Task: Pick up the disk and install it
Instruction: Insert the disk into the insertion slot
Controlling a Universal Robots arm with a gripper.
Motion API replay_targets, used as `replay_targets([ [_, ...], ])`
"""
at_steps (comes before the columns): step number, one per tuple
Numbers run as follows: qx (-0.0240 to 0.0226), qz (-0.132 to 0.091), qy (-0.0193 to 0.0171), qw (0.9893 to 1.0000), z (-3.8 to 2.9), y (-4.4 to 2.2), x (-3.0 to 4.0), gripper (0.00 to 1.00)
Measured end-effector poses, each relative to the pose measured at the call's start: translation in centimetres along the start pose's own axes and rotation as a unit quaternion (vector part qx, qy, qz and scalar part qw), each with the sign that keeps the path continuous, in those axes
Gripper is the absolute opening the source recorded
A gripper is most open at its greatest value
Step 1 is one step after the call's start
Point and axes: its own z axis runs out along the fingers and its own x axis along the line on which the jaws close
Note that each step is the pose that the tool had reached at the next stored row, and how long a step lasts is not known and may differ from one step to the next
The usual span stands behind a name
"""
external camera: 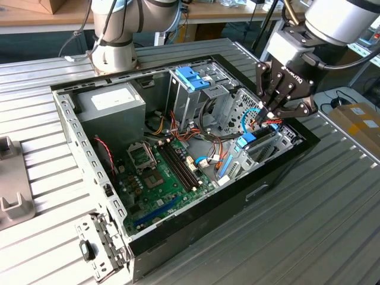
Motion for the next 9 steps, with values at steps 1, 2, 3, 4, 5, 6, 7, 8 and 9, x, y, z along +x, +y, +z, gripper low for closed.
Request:
replay_targets([
  [1, -0.0009, 0.0, 0.0, 1.0, 0.15, -0.18, -0.11, 0.1],
  [2, -0.0017, 0.0, 0.0002, 1.0, 0.27, -0.34, -0.2, 0.1],
  [3, -0.003, 0.0, 0.0006, 1.0, 0.53, -0.6, -0.31, 0.1],
  [4, -0.0036, 0.0, 0.0007, 1.0, 0.71, -0.71, -0.32, 0.1],
  [5, -0.0041, 0.0, 0.0008, 1.0, 0.87, -0.78, -0.31, 0.1],
  [6, -0.0048, 0.0, 0.0009, 1.0, 1.1, -0.86, -0.29, 0.1],
  [7, -0.0051, 0.0, 0.0009, 1.0, 1.26, -0.89, -0.28, 0.1],
  [8, -0.0056, 0.0, 0.0009, 1.0, 1.49, -0.94, -0.26, 0.1],
  [9, -0.0061, 0.0, 0.001, 1.0, 1.68, -0.98, -0.25, 0.1],
])
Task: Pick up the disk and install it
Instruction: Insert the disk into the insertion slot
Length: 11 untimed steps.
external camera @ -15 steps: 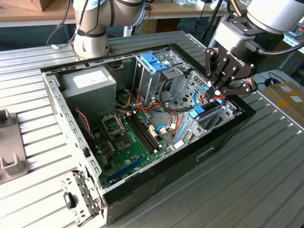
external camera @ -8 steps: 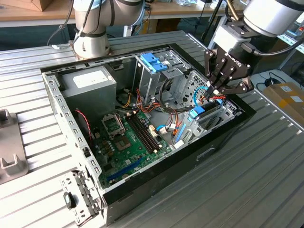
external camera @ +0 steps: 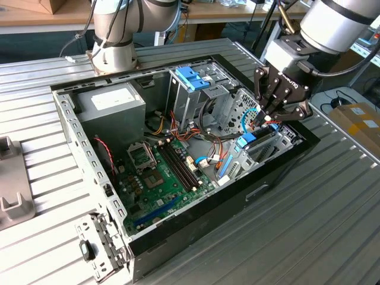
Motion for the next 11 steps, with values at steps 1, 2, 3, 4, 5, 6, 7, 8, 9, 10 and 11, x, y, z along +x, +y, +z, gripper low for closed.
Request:
replay_targets([
  [1, -0.0006, 0.0, 0.0, 1.0, 0.2, -0.06, 0.01, 0.1],
  [2, -0.0011, 0.0, 0.0, 1.0, 0.38, -0.1, 0.03, 0.1],
  [3, -0.0017, 0.0, 0.0, 1.0, 0.55, -0.15, 0.04, 0.1],
  [4, -0.0022, 0.0, 0.0, 1.0, 0.73, -0.2, 0.06, 0.1],
  [5, -0.0031, 0.0, 0.0, 1.0, 0.97, -0.27, 0.07, 0.1],
  [6, -0.004, 0.0, 0.0, 1.0, 1.22, -0.35, 0.09, 0.1],
  [7, -0.0047, 0.0, 0.0, 1.0, 1.42, -0.4, 0.11, 0.1],
  [8, -0.006, 0.0, -0.0001, 1.0, 1.72, -0.49, 0.13, 0.1],
  [9, -0.0066, 0.0, -0.0001, 1.0, 1.88, -0.54, 0.15, 0.1],
  [10, -0.0078, 0.001, -0.0001, 1.0, 2.16, -0.63, 0.17, 0.1],
  [11, -0.0085, 0.001, -0.0001, 1.0, 2.32, -0.69, 0.18, 0.1],
])
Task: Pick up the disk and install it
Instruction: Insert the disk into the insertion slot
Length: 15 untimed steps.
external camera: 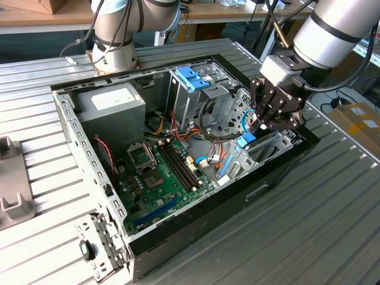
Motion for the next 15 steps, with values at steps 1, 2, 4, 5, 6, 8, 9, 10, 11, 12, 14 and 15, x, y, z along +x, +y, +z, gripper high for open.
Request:
replay_targets([
  [1, -0.0007, 0.0, 0.0002, 1.0, 0.14, -0.06, 0.01, 0.1],
  [2, -0.0016, 0.0, 0.0001, 1.0, 0.36, -0.13, 0.03, 0.1],
  [4, -0.0032, 0.0, 0.0, 1.0, 0.76, -0.27, 0.06, 0.1],
  [5, -0.0038, 0.0, -0.0002, 1.0, 0.91, -0.32, 0.07, 0.1],
  [6, -0.0043, 0.0, 0.0001, 1.0, 1.0, -0.35, 0.08, 0.1],
  [8, -0.0045, 0.0, 0.0001, 1.0, 1.06, -0.35, 0.09, 0.1],
  [9, -0.0045, 0.0, 0.0, 1.0, 1.07, -0.35, 0.13, 0.1],
  [10, -0.0045, 0.0, -0.0001, 1.0, 1.08, -0.36, 0.15, 0.1],
  [11, -0.0045, 0.0, -0.0001, 1.0, 1.08, -0.36, 0.17, 0.1],
  [12, -0.0045, 0.0, -0.0001, 1.0, 1.07, -0.36, 0.19, 0.1],
  [14, -0.0045, 0.0, -0.0002, 1.0, 1.07, -0.35, 0.27, 0.1],
  [15, -0.0045, 0.0, -0.0003, 1.0, 1.07, -0.33, 0.3, 0.1],
])
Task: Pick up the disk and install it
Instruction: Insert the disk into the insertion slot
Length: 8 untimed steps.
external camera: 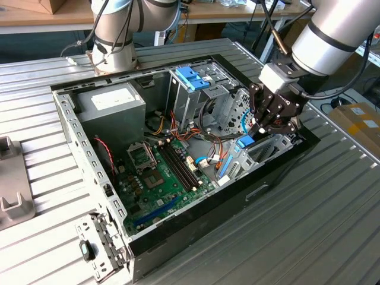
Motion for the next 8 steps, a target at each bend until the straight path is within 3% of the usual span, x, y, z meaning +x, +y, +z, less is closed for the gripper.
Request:
replay_targets([
  [8, 0.0, 0.0, -0.0014, 1.0, 0.04, 0.77, 0.2, 0.1],
])
